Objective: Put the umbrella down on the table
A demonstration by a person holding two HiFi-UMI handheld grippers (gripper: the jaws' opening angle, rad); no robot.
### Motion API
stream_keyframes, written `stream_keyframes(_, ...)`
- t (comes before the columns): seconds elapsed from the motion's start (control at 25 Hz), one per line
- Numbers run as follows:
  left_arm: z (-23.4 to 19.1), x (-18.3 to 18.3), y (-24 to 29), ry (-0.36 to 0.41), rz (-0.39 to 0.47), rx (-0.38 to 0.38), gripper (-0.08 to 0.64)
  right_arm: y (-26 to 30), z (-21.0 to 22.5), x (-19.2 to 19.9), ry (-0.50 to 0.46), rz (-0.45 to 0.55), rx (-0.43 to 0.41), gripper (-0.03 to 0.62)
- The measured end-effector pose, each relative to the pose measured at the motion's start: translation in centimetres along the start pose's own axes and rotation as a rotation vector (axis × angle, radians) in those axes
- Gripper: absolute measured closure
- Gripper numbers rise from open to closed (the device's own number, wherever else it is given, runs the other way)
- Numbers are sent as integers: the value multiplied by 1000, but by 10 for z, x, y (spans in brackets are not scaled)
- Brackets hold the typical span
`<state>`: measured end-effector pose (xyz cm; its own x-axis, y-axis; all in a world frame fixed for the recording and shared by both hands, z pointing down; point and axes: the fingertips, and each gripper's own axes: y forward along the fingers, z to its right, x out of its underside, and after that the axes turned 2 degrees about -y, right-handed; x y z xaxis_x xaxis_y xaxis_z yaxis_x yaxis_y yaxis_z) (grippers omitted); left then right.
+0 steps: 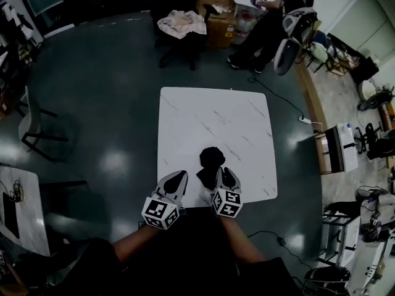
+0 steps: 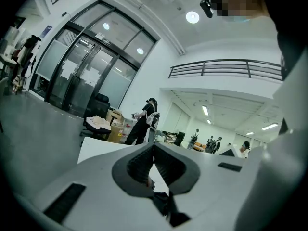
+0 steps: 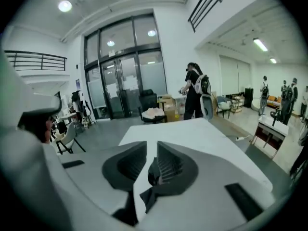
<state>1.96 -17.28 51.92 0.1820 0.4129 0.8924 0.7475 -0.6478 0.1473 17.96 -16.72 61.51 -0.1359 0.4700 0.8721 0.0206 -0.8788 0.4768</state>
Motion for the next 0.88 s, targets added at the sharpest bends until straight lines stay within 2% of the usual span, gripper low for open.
stream_keyframes(0.04, 2, -6, -3, 1, 15, 18, 543, -10, -8, -13, -1, 47, -10, 546)
stream_keyframes(0.12, 5, -16, -9, 3, 36, 49, 543, -25, -26, -34, 1, 112, -41, 575)
stream_keyframes(0.48, 0, -38, -31, -13, 80, 71, 543, -78, -104, -84, -71, 279, -103, 575)
stream_keyframes(0.6, 4, -52, -34, -5, 118, 75, 543, -88, -120, -91, -119, 282, -105, 575)
stream_keyframes(0.72, 7, -50, -32, 19, 125, 75, 543, -93, -123, -88, -165, 284, -94, 575)
stream_keyframes(0.88, 9, -46, -29, 75, 137, 74, 543, -92, -125, -80, -173, 262, -77, 575)
